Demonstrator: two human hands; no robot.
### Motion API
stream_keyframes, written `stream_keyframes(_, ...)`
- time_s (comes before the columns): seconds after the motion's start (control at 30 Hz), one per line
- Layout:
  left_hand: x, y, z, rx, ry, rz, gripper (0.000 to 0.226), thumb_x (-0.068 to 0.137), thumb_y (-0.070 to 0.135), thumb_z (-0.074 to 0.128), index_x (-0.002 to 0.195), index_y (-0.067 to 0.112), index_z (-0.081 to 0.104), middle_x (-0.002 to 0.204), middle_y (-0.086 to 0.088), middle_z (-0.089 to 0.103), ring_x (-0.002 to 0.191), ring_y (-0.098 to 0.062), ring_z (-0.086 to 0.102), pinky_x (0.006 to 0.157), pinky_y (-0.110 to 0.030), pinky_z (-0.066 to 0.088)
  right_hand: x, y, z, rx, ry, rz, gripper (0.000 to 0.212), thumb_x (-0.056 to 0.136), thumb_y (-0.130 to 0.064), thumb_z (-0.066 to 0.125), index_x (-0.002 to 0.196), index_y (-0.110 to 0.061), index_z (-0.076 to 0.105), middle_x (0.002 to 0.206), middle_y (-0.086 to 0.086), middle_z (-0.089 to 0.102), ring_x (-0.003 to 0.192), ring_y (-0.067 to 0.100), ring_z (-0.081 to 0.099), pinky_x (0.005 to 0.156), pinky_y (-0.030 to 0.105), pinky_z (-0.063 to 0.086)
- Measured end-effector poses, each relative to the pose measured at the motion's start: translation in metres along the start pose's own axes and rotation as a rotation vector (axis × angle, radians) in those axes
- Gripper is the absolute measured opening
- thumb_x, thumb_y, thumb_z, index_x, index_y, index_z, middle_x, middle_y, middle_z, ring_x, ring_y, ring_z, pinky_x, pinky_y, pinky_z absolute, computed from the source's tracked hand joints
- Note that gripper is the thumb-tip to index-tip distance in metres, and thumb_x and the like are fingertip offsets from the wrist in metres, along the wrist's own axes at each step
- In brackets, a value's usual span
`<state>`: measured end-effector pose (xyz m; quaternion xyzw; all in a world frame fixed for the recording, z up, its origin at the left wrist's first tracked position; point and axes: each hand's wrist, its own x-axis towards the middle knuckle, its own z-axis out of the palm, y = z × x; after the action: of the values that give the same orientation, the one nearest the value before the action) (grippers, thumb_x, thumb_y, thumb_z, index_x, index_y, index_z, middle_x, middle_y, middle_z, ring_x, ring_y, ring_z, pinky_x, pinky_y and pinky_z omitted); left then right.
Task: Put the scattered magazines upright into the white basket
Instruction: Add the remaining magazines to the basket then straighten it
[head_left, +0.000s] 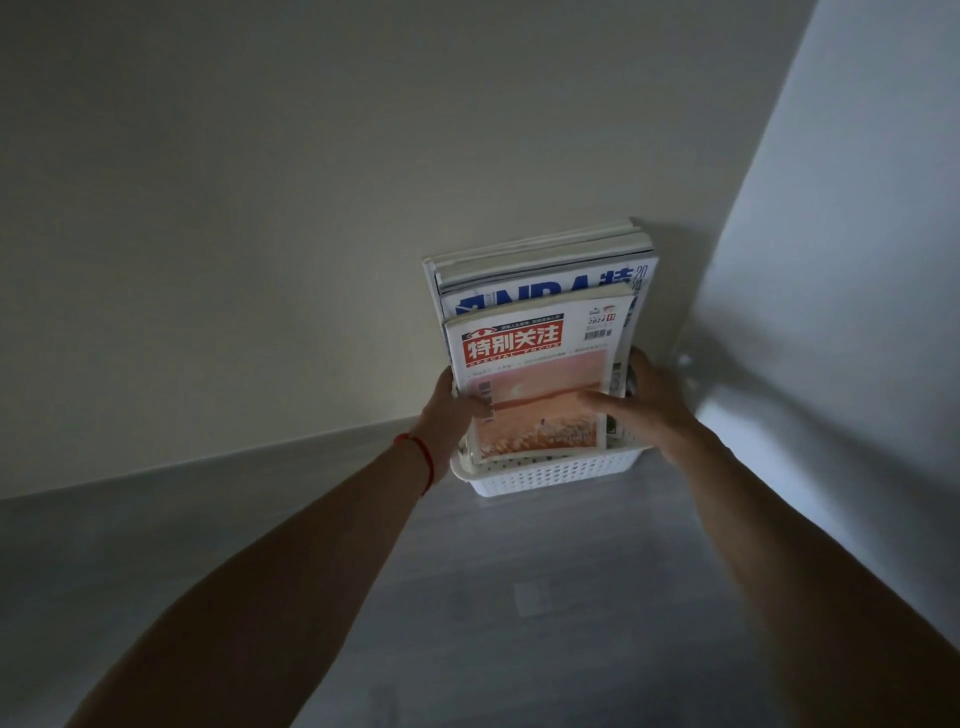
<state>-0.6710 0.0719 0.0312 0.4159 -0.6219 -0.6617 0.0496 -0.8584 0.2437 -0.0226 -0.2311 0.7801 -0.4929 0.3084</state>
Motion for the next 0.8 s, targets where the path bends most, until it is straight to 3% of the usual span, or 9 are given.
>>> stream_keyframes(0.1, 0.009, -0.004, 0.000, -0.097, 0.009, -0.003, 0.072, 0.071, -0.016, 0.056, 0.133, 0.022, 0.052, 0.121, -0.010, 0.069, 0.114, -0.037, 0.063, 0.095, -0.055, 0.052, 0.006, -0.002, -0.006, -0.019, -0.021, 0.040, 0.101, 0.057, -0.039, 0.091, 0.144, -0.034, 0.038, 0.133, -0.009, 0.063, 0.128, 0.019, 0.057, 0.106, 0.052, 0.045)
stream_keyframes(0.17, 0.012, -0.009, -0.001, -0.141, 0.051, -0.009, 0.068, 0.070, -0.015, 0.058, 0.129, 0.019, 0.056, 0.116, -0.011, 0.071, 0.109, -0.038, 0.066, 0.083, -0.045, 0.056, 0.007, -0.005, -0.005, -0.074, 0.018, 0.065, 0.100, 0.059, -0.044, 0.090, 0.144, -0.034, 0.037, 0.134, -0.006, 0.064, 0.124, 0.024, 0.060, 0.103, 0.053, 0.047)
stream_keyframes(0.3, 0.007, -0.014, 0.010, -0.160, 0.124, 0.012, 0.060, 0.071, -0.008, 0.055, 0.121, 0.026, 0.055, 0.108, -0.005, 0.070, 0.097, -0.025, 0.064, 0.071, -0.036, 0.049, -0.008, -0.003, 0.011, -0.042, 0.137, 0.002, 0.090, 0.066, -0.033, 0.090, 0.142, -0.027, 0.042, 0.126, -0.003, 0.067, 0.114, 0.023, 0.066, 0.077, 0.024, 0.054)
stream_keyframes(0.4, 0.002, -0.015, 0.015, -0.151, 0.111, 0.040, 0.059, 0.071, -0.006, 0.052, 0.121, 0.025, 0.053, 0.107, -0.003, 0.067, 0.095, -0.019, 0.060, 0.064, -0.031, 0.041, -0.030, 0.002, 0.019, 0.033, 0.202, -0.024, 0.078, 0.068, -0.027, 0.089, 0.134, -0.023, 0.049, 0.122, -0.004, 0.067, 0.115, 0.020, 0.063, 0.091, 0.039, 0.057)
stream_keyframes(0.5, -0.010, -0.019, 0.012, -0.125, 0.114, 0.047, 0.063, 0.071, -0.006, 0.051, 0.126, 0.023, 0.051, 0.108, -0.005, 0.066, 0.093, -0.020, 0.060, 0.064, -0.030, 0.043, -0.059, 0.007, 0.030, 0.089, 0.247, -0.002, 0.058, 0.070, -0.035, 0.087, 0.113, -0.041, 0.049, 0.109, -0.013, 0.064, 0.112, 0.016, 0.062, 0.093, 0.043, 0.056)
stream_keyframes(0.63, -0.028, -0.032, 0.007, -0.106, 0.057, 0.061, 0.061, 0.067, -0.004, 0.054, 0.118, 0.030, 0.054, 0.106, 0.000, 0.069, 0.096, -0.022, 0.062, 0.065, -0.031, 0.046, -0.103, 0.015, 0.045, 0.061, 0.339, 0.036, 0.075, 0.066, -0.059, 0.079, 0.130, -0.043, 0.042, 0.117, -0.016, 0.065, 0.108, 0.012, 0.064, 0.088, 0.047, 0.056)
stream_keyframes(0.8, -0.059, -0.052, 0.001, -0.065, -0.041, 0.094, 0.056, 0.069, -0.002, 0.057, 0.111, 0.035, 0.062, 0.102, 0.005, 0.074, 0.095, -0.022, 0.066, 0.057, -0.027, 0.051, -0.170, 0.023, 0.065, 0.070, 0.513, 0.080, 0.070, 0.068, -0.063, 0.076, 0.125, -0.050, 0.039, 0.100, -0.031, 0.061, 0.086, -0.008, 0.058, 0.070, 0.024, 0.045)
